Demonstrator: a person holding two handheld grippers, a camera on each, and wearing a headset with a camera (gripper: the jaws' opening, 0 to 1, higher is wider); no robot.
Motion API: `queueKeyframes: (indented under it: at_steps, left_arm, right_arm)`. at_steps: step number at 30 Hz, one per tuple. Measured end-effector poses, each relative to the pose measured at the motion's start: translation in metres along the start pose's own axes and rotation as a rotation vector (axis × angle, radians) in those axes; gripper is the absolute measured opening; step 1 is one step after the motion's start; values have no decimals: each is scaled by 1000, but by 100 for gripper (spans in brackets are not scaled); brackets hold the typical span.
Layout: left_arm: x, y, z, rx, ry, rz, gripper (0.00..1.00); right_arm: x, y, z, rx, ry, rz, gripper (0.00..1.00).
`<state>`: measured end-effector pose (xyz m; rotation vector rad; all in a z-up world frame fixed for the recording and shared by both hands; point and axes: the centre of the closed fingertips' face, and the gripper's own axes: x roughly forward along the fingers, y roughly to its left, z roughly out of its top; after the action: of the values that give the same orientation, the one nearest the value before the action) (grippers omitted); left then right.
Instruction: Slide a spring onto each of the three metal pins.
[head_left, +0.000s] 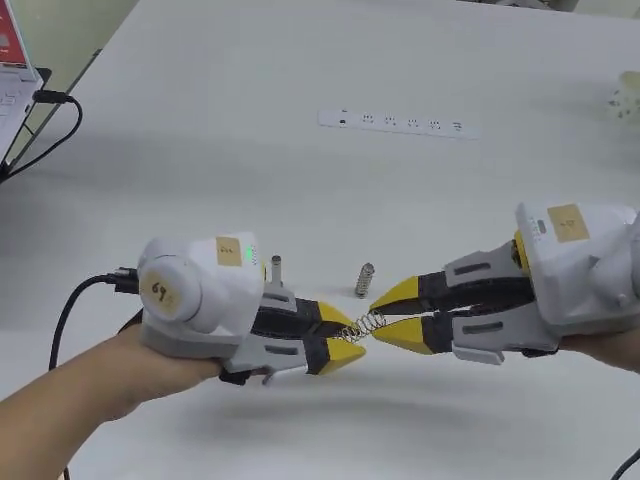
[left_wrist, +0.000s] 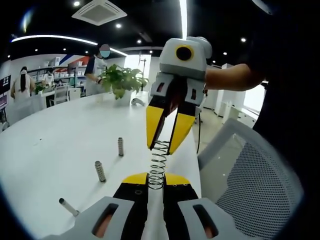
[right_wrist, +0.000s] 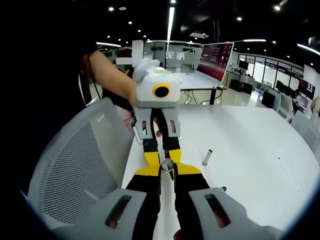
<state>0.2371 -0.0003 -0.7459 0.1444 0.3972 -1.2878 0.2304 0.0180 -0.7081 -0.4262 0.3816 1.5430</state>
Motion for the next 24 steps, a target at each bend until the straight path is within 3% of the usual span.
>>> queueKeyframes:
  at_steps: [10, 24]
  left_arm:
    - [-1, 2, -2, 7, 10, 7, 2]
    - [-1, 2, 0, 6, 5, 9, 2]
  right_arm:
    - [9, -2, 9, 86, -81, -17, 7]
    - [13, -4, 17, 121, -148, -36, 7]
